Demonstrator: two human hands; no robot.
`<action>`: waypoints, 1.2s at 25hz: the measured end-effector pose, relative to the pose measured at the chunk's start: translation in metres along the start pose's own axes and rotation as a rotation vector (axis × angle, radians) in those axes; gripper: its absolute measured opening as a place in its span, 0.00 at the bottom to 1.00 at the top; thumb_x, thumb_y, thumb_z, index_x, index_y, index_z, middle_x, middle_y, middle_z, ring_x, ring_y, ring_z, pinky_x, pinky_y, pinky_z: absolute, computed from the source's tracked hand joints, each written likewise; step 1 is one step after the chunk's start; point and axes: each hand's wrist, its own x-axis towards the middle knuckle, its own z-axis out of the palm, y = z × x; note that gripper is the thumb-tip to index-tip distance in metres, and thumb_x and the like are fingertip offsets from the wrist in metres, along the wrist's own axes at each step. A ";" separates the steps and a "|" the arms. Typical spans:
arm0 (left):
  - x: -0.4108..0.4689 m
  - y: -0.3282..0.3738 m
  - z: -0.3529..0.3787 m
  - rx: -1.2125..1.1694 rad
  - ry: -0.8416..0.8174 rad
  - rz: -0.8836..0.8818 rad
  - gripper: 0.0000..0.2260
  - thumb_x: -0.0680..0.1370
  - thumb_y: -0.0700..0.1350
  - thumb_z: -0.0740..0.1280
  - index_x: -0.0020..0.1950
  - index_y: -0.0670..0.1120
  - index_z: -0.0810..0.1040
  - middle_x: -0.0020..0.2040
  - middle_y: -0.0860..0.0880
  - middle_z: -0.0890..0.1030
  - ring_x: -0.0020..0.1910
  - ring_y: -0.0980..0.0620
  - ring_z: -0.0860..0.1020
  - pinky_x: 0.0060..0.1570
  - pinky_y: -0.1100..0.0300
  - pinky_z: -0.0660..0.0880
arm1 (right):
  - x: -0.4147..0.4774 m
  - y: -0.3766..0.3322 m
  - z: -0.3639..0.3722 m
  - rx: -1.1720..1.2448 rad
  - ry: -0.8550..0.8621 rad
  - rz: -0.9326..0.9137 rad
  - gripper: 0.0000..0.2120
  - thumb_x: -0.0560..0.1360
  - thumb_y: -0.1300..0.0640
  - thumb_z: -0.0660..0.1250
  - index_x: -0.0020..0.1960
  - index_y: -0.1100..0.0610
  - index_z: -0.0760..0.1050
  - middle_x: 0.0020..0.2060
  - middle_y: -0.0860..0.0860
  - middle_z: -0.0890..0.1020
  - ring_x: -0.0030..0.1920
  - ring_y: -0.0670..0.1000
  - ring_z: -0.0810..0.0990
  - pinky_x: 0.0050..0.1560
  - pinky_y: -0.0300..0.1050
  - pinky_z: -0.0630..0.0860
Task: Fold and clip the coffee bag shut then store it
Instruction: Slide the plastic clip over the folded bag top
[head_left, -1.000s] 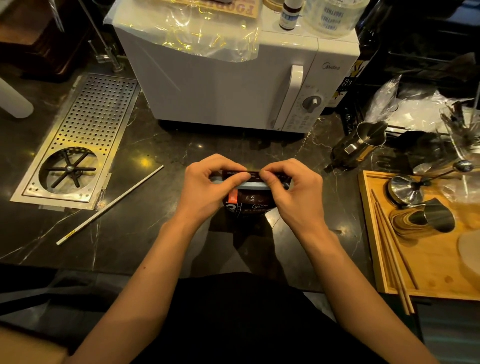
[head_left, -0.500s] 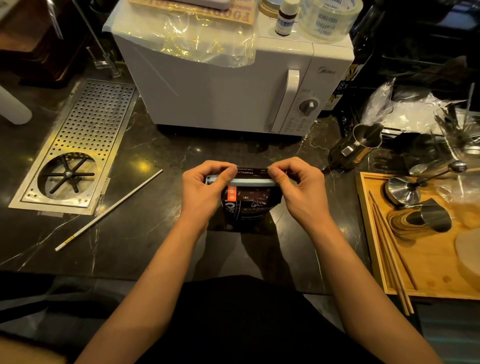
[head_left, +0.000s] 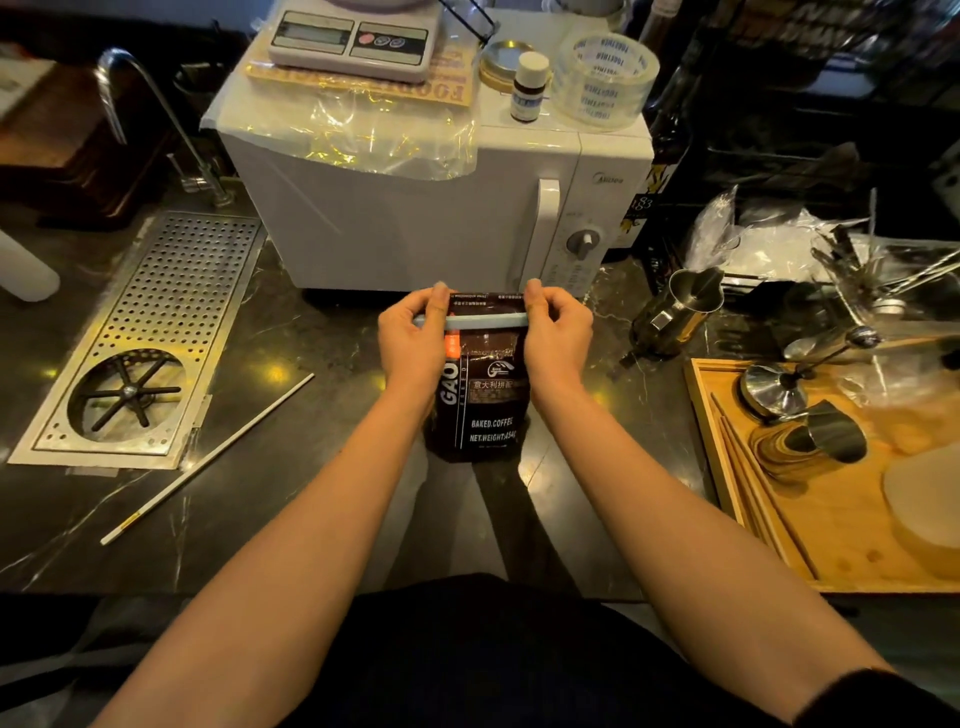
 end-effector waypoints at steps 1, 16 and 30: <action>0.001 -0.002 0.002 0.043 0.009 0.014 0.10 0.80 0.52 0.66 0.40 0.52 0.81 0.37 0.52 0.83 0.38 0.54 0.83 0.43 0.52 0.81 | 0.000 0.000 0.004 0.014 0.020 0.004 0.17 0.81 0.52 0.61 0.40 0.62 0.77 0.32 0.48 0.78 0.35 0.46 0.76 0.44 0.51 0.75; 0.003 -0.005 0.011 0.017 0.102 -0.006 0.07 0.75 0.55 0.71 0.38 0.56 0.81 0.45 0.46 0.85 0.45 0.47 0.84 0.49 0.44 0.82 | -0.001 0.004 0.022 -0.001 0.010 0.031 0.10 0.78 0.49 0.66 0.44 0.55 0.75 0.38 0.48 0.79 0.42 0.50 0.80 0.48 0.54 0.79; -0.004 -0.017 -0.001 -0.108 -0.081 -0.029 0.14 0.73 0.46 0.76 0.57 0.50 0.79 0.55 0.46 0.82 0.53 0.48 0.83 0.50 0.50 0.83 | 0.002 0.014 0.007 0.142 -0.199 0.059 0.11 0.77 0.48 0.68 0.46 0.57 0.76 0.42 0.57 0.83 0.44 0.56 0.84 0.48 0.54 0.82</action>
